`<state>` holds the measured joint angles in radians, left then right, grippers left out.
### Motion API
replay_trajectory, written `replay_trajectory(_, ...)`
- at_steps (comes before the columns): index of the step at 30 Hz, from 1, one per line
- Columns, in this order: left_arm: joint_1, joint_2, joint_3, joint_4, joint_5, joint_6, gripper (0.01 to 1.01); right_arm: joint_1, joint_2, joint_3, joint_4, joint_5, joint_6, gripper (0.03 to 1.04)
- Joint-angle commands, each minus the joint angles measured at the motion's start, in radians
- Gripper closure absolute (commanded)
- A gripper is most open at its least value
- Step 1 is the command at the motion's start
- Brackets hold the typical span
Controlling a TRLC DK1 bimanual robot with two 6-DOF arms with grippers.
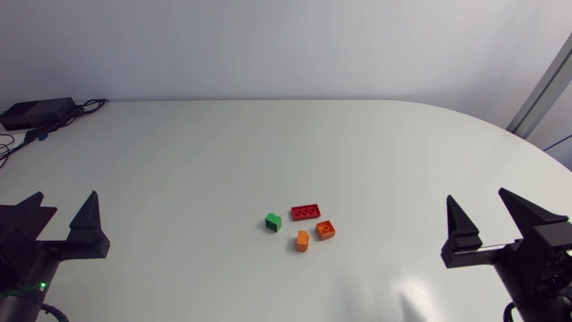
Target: Disassemble duplo
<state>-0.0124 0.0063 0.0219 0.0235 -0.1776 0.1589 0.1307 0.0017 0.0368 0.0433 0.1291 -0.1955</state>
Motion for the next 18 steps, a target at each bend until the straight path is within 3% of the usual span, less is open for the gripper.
replay_trajectory(1, 0.002, -0.003, -0.027, 0.013, 0.009, -0.032, 0.046, -0.009, -0.008, -0.041, -0.010, -0.005, -0.005, 0.07)
replay_trajectory(9, 0.020, -0.015, -0.027, 0.013, 0.010, -0.022, 0.046, -0.028, -0.006, -0.041, -0.019, -0.040, 0.001, 0.07)
replay_trajectory(13, 0.020, -0.015, -0.027, 0.013, 0.010, -0.022, 0.046, -0.175, -0.006, -0.038, -0.046, -0.132, 0.008, 0.07)
replay_trajectory(18, 0.022, -0.015, -0.027, 0.013, 0.010, -0.022, 0.046, -0.197, -0.006, -0.038, -0.048, -0.132, 0.008, 0.07)
